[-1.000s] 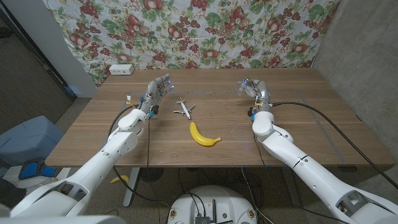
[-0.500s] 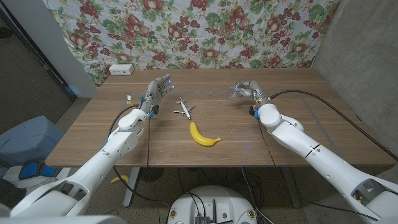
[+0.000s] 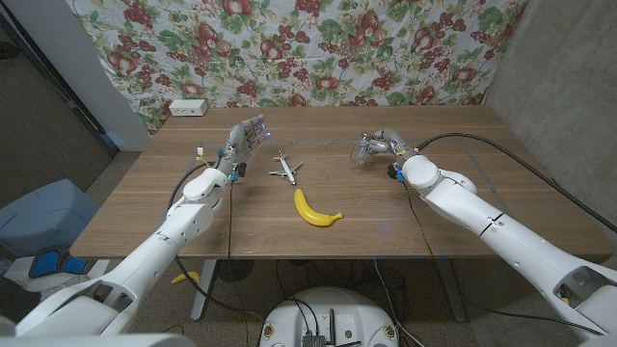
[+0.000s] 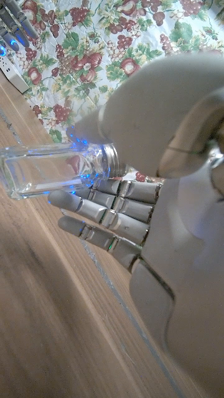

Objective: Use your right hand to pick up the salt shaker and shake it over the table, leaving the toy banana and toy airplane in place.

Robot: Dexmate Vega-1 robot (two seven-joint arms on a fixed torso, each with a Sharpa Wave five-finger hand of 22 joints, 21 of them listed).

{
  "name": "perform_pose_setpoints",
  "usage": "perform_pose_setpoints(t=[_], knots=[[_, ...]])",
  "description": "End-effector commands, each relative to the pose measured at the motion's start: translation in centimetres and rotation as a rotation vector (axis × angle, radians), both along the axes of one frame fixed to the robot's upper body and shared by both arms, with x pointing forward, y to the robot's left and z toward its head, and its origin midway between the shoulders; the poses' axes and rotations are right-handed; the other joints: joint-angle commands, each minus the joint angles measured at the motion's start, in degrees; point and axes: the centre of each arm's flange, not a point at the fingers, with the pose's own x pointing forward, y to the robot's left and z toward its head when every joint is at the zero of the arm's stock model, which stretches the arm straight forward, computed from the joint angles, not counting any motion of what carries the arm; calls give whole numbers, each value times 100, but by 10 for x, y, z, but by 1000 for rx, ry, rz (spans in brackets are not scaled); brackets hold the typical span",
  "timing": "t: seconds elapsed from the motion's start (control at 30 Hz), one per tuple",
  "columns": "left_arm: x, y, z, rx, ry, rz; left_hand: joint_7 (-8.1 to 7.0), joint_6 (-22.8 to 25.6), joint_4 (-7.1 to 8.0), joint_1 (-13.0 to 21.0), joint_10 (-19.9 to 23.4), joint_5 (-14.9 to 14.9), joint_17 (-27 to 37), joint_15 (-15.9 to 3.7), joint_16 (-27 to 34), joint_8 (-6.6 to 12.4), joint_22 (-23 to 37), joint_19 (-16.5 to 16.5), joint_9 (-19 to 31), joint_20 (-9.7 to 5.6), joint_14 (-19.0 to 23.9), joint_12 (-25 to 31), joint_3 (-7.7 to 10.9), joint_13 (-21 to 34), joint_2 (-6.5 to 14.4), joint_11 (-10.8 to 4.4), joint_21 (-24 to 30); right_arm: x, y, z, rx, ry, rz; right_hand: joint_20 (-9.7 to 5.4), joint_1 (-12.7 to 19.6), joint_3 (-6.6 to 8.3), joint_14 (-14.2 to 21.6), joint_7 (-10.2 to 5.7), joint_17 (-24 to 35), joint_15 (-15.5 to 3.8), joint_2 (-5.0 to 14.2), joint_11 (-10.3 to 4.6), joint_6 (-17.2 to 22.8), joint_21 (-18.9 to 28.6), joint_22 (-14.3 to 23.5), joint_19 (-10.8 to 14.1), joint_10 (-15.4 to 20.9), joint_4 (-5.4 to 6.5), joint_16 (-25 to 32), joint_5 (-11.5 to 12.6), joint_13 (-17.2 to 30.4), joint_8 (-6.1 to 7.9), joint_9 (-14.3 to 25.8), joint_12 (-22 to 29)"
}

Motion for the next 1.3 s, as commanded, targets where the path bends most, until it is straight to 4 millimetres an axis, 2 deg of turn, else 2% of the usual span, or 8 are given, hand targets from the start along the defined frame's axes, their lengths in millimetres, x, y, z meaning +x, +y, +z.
perform_pose_setpoints(t=[0.03,0.83,1.3], knots=[[-1,0,0,0,0,0,4,45,9,-56,32,25,18,-4,4,24,25,54,12,-8,57,41,33,9,342,-18,-7,-8,-2,-7,84,-92,-56,-596,727,563,46,-248,17,-232,707,-613,294,23,13,4,632,19,-22,40,25,23,106,25],[-5,-1,-2,-4,-2,10,23,66,12,-53,39,25,17,-12,5,14,26,57,14,-13,61,37,35,10,343,6,-7,-22,-3,-35,520,-317,-288,-565,729,575,57,-214,15,-230,715,-587,287,41,12,37,672,17,-30,36,9,-6,99,0],[-5,-1,-2,-5,-4,7,23,67,13,-51,36,25,17,-10,5,8,26,62,15,-19,61,32,35,10,344,-6,-5,-21,-5,-34,497,-310,-263,-553,722,574,69,-201,20,-222,707,-583,290,46,11,38,676,15,-26,27,7,-16,109,-15]])
